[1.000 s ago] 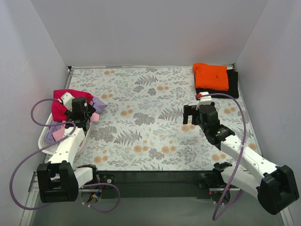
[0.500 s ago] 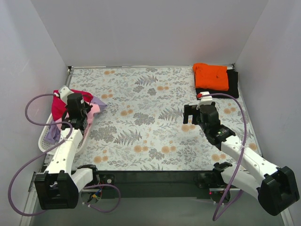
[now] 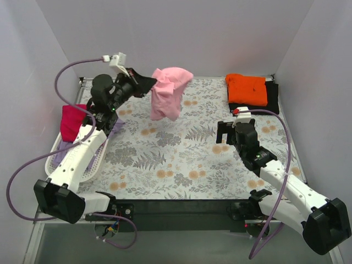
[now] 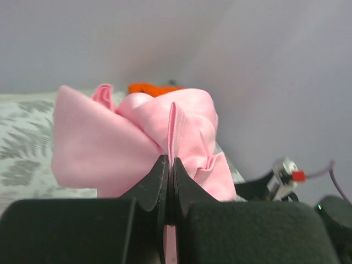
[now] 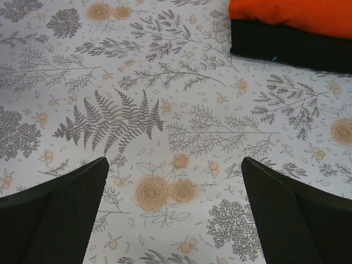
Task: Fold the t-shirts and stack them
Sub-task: Move the tshirt to the center of the board
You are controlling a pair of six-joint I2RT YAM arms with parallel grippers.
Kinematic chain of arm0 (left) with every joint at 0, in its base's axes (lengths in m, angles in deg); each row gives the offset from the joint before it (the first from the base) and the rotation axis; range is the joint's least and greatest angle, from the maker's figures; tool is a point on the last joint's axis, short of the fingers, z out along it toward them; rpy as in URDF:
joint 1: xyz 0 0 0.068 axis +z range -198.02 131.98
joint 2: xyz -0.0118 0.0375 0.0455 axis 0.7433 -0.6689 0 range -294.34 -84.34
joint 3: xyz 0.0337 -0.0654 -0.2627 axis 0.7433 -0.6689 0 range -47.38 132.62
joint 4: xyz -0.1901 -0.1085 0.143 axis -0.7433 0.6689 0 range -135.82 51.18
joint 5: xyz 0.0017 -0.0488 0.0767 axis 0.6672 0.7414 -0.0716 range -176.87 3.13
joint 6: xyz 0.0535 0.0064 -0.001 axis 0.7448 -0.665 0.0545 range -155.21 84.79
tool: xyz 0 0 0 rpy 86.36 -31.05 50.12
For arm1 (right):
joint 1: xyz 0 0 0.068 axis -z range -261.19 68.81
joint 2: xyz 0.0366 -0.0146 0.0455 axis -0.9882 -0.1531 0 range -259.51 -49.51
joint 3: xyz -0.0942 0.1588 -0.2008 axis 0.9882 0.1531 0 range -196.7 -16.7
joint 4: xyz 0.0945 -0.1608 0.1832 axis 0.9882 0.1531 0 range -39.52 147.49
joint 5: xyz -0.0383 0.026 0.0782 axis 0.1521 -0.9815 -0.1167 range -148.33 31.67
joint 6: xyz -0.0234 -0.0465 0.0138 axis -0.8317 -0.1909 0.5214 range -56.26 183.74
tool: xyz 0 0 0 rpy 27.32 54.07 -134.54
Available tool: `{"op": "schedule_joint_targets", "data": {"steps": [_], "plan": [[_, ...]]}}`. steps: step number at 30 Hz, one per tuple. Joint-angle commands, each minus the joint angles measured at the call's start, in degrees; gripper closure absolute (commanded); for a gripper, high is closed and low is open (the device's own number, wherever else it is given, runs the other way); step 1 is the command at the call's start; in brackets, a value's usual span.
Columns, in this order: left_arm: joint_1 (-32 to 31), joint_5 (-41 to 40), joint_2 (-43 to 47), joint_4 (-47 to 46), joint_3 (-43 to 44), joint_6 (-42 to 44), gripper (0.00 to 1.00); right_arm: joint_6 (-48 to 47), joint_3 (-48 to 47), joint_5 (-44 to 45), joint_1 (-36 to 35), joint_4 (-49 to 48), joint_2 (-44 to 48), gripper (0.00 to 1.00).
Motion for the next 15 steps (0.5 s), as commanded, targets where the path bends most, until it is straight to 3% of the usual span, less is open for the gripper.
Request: {"op": "schedule_joint_targets", "data": {"steps": [1,3,4,6,11,15], "plan": [[-5.03,7.86,-2.30,-0.39,-0.90,0.48,0.97,-0.44,-1.04,3.60,0.14,-0.72,1.81,0.02],[-6.35,6.27,-2.83,-0.47,-5.54,-0.22,0.85,-0.61,-1.48,4.56,0.14,-0.10,2.08,0.02],[-6.53,5.22,-3.00,-0.56,-7.39,-0.74,0.61,-0.61,-1.66,4.66,0.14,0.07,2.16,0.02],[-6.80,3.99,-4.66,-0.74,-13.26,-0.83,0.39,-0.44,-1.74,5.01,0.14,0.25,2.34,0.02],[-6.97,0.30,-9.33,-4.07,-22.78,-2.07,0.35,0.17,-2.53,1.15,0.14,0.25,1.20,0.03],[-8.03,-1.56,-9.78,-7.84,-27.88,-2.51,0.35,1.23,-2.71,-7.10,-0.82,-0.36,-2.04,0.08]]}}
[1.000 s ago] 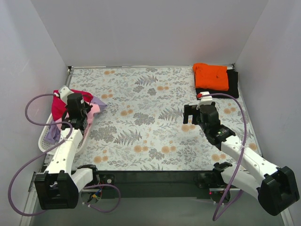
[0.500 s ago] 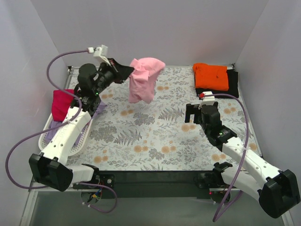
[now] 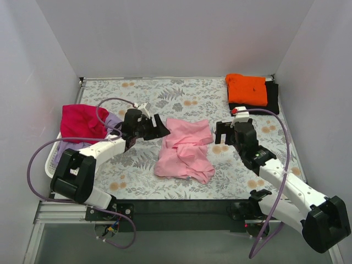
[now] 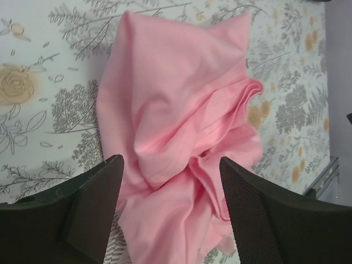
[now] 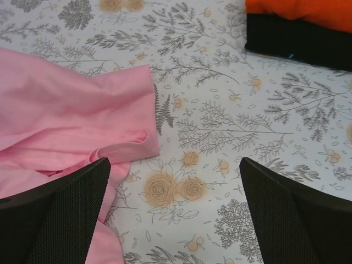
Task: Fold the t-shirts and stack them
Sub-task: Move the tshirt to the center of the board, then flatten the tshirt out
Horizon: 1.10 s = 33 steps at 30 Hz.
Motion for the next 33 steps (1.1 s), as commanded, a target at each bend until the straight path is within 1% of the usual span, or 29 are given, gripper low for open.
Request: {"op": "schedule_joint_targets", "data": {"steps": [1,6,11,12,14,19,23,24,27,30,33], "plan": [[-1.23,-2.21,3.12,-5.82,-3.81,-0.23,0.35,1.47,-2.19,-6.55,-1.76,-1.24,-2.33,0.09],[-3.69,-5.72,6.63,-6.36,-7.52,-0.23,0.34,4.54,0.36,-10.77,-5.63,-2.99,-5.23,0.10],[-4.22,-4.94,9.63,-6.01,-10.59,-0.67,0.34,4.29,2.03,-16.56,-9.15,-5.45,-5.15,0.12],[-4.31,-5.11,10.41,-5.92,-10.95,-0.85,0.34,4.29,2.82,-19.88,-9.68,-7.55,-5.41,0.12],[-4.31,-5.03,11.03,-5.92,-11.56,-1.20,0.34,4.81,3.09,-22.80,-9.68,-9.05,-6.64,0.12],[-4.57,-2.31,14.19,-5.65,-12.71,-0.94,0.35,5.16,2.21,-29.83,-9.86,-13.19,-13.39,0.14],[-8.77,-3.44,16.74,-3.81,-12.71,1.78,0.36,5.78,0.98,-31.86,-10.04,-14.77,-18.94,0.18],[-9.75,-5.18,17.27,-2.76,-12.71,2.40,0.36,5.87,0.72,-33.00,-10.30,-15.38,-20.52,0.19],[-12.64,-7.04,18.50,-2.40,-13.41,3.28,0.37,6.39,0.54,-34.59,-10.91,-17.40,-22.63,0.21],[-14.85,-6.61,18.86,-2.40,-14.20,4.33,0.38,6.57,0.28,-34.42,-11.18,-18.11,-23.87,0.25],[-17.13,-5.82,17.72,-2.40,-14.73,4.78,0.40,7.10,0.36,-33.54,-11.44,-18.29,-23.09,0.29]]}}
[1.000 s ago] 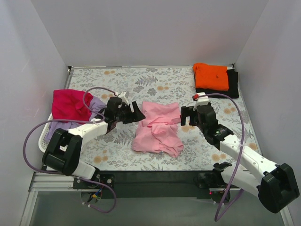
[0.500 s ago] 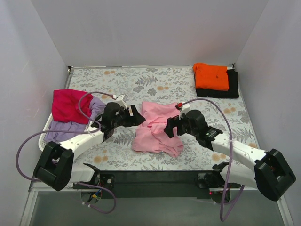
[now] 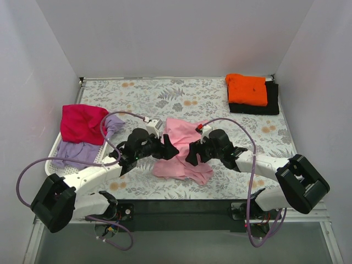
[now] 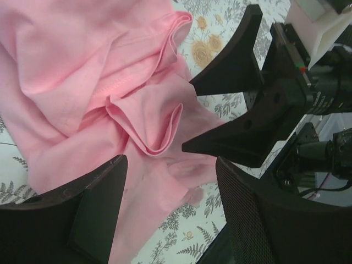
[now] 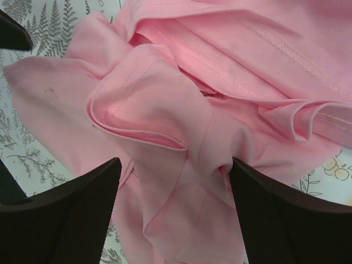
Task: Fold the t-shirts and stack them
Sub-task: Flatten the tshirt out
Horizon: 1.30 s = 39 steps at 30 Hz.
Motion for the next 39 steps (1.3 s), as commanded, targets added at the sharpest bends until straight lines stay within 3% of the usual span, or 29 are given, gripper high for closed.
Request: {"op": "schedule_joint_targets", "data": {"steps": [1,6,8,11,16,21,25,28,30,35,39], "plan": [[-2.62,-0.44,-0.18,0.81,-1.07,2.44,0.41,0.74,-2.22,-0.60,-0.49,-3.95,0.89,0.30],[-9.57,-4.82,-6.50,1.77,-1.43,3.85,0.43,0.56,-1.69,3.61,-0.58,-3.69,1.60,0.50],[-12.20,-10.60,-8.61,2.65,-0.99,3.15,0.43,0.56,-1.69,3.71,-0.58,-3.60,1.42,0.61],[-14.66,-17.45,-12.65,4.32,0.15,2.88,0.43,0.56,-1.95,3.18,-0.58,-3.51,0.99,0.64],[-16.87,-20.83,-14.95,5.73,2.17,3.14,0.42,0.47,-1.95,3.27,-0.58,-3.42,0.55,0.64],[-18.71,-23.38,-18.73,8.54,3.94,3.23,0.45,0.21,-1.87,3.71,-0.58,-3.34,0.72,0.73],[-19.42,-24.08,-19.88,10.04,4.73,2.36,0.61,0.12,-1.78,4.50,-0.49,-3.07,0.81,0.79],[-19.42,-25.65,-17.86,11.00,4.64,1.48,0.63,0.21,-1.78,5.38,-0.49,-2.72,0.98,0.83],[-19.42,-26.10,-15.58,11.36,4.47,0.95,0.70,0.12,-2.13,5.73,-0.40,-2.37,0.81,0.98],[-19.42,-25.67,-10.92,11.18,4.29,-0.19,1.00,0.30,-2.57,6.17,-0.32,-1.67,0.54,0.99],[-19.42,-27.32,-6.61,11.79,3.76,-0.63,1.00,0.30,-2.39,7.92,-0.23,-1.05,1.25,0.99]]}}
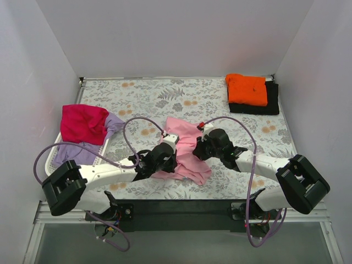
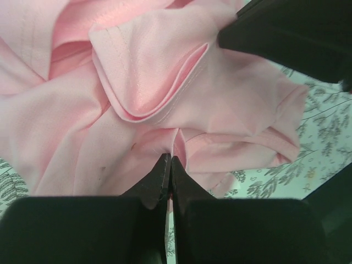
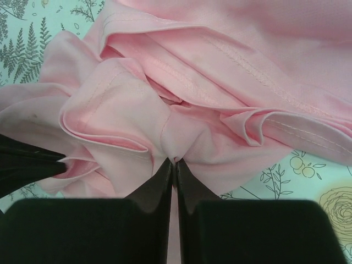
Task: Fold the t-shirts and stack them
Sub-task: Flatten the tshirt out
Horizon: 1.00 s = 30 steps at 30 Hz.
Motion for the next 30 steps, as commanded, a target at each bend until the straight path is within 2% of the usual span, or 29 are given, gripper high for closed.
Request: {"op": "schedule_joint_targets", "data": {"steps": [1,5,9,10,12,14,17,19,22,24,25,27,29,30], "plan": [[-0.38,-3.31,5.81,1.26,-0.17,-0.87,1.00,-0.29,-2.04,2.92,0.10,0.24,1.36,0.99],[-0.29,-9.19,13.70,4.42,0.96,-1.32,1.00,-0.73,-2.48,5.21,2.55,4.09,4.16,0.99],[0.76,-22.19,21.36,11.44,4.83,-2.19,1.00,-2.13,-4.93,7.84,8.61,7.35,6.80,0.99],[1.11,-27.78,25.03,11.90,5.53,-2.37,1.00,-3.01,-5.64,8.28,9.76,8.23,7.33,0.99],[1.20,-31.51,29.09,11.73,6.68,-2.46,1.00,-3.81,-7.57,9.68,12.48,10.78,8.91,0.99],[1.38,-31.62,34.28,9.98,6.60,-0.97,1.00,-5.21,-8.45,11.27,13.81,12.71,10.84,0.99],[1.55,-28.39,36.05,10.75,6.07,-1.14,1.00,-6.61,-9.86,15.31,16.79,14.74,11.82,0.99],[1.55,-26.01,34.65,12.95,5.02,-3.07,1.00,-7.23,-10.56,18.91,19.08,16.48,11.38,0.99],[1.64,-19.42,26.60,13.48,2.57,-7.80,1.00,-8.11,-12.76,23.48,20.32,18.78,9.36,0.99],[1.55,-12.07,22.89,9.82,0.98,-9.57,1.00,-7.85,-13.91,23.06,20.32,20.54,9.44,0.69],[1.55,-10.02,19.21,7.96,-0.77,-10.53,1.00,-7.77,-14.00,21.75,20.14,20.98,10.05,0.47],[1.55,-4.23,16.03,2.36,-2.01,-11.68,1.00,-7.50,-13.12,16.67,19.36,20.98,13.12,0.38],[1.46,-0.52,12.51,-1.79,-2.98,-12.04,1.00,-7.33,-12.07,13.23,17.95,20.98,16.89,0.24],[1.46,2.37,11.63,-6.16,-3.16,-11.95,1.00,-7.15,-10.67,8.95,16.12,20.90,18.13,0.22]]}}
